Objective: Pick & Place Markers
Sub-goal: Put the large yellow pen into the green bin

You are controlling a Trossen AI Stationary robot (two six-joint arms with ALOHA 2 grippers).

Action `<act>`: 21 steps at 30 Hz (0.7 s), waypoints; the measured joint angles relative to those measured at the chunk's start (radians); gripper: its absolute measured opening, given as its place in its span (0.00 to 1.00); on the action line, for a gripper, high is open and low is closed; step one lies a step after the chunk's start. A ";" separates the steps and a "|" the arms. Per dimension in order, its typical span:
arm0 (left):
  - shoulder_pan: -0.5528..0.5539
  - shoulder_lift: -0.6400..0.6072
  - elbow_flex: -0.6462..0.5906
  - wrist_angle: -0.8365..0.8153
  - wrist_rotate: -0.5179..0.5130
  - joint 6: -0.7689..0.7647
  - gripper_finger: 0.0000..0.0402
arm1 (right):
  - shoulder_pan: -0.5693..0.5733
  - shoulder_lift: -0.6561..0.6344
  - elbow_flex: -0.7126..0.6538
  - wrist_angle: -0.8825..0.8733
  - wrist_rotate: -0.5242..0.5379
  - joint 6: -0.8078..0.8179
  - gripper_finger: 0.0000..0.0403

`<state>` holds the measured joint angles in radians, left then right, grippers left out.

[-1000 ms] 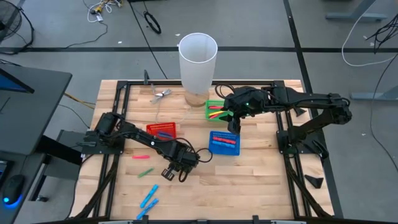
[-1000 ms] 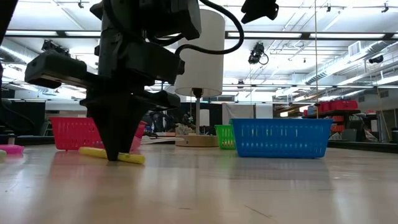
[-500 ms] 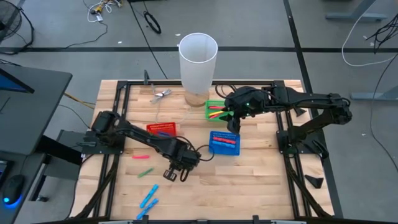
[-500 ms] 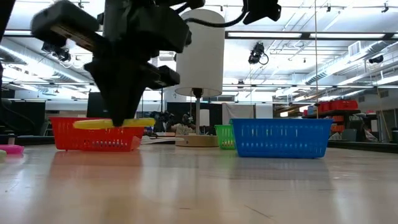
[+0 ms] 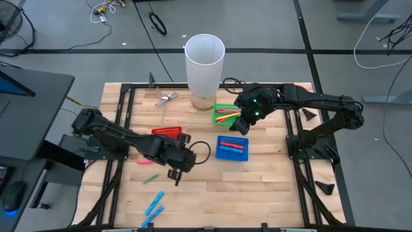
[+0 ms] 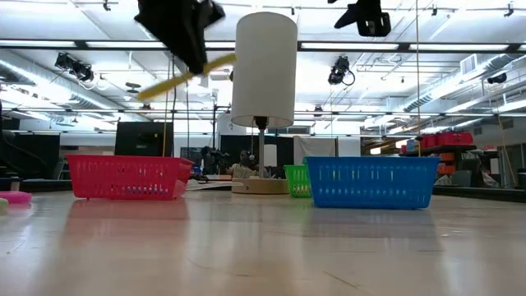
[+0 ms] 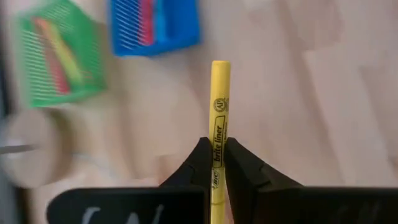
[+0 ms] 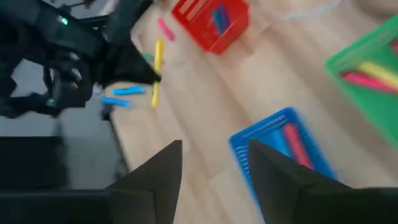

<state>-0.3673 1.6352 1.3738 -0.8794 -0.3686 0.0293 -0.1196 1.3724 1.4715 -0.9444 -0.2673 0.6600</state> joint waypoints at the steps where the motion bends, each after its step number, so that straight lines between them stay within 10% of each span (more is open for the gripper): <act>1: -0.006 -0.015 0.001 0.004 -0.040 0.000 0.06 | -0.005 0.000 0.000 0.003 -0.024 0.023 0.45; 21: -0.131 -0.073 0.001 0.139 -0.755 0.307 0.06 | -0.024 0.000 0.000 0.218 -0.267 0.469 0.45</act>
<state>-0.4983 1.5627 1.3746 -0.7404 -1.1234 0.3368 -0.1436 1.3724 1.4715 -0.7268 -0.5347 1.1289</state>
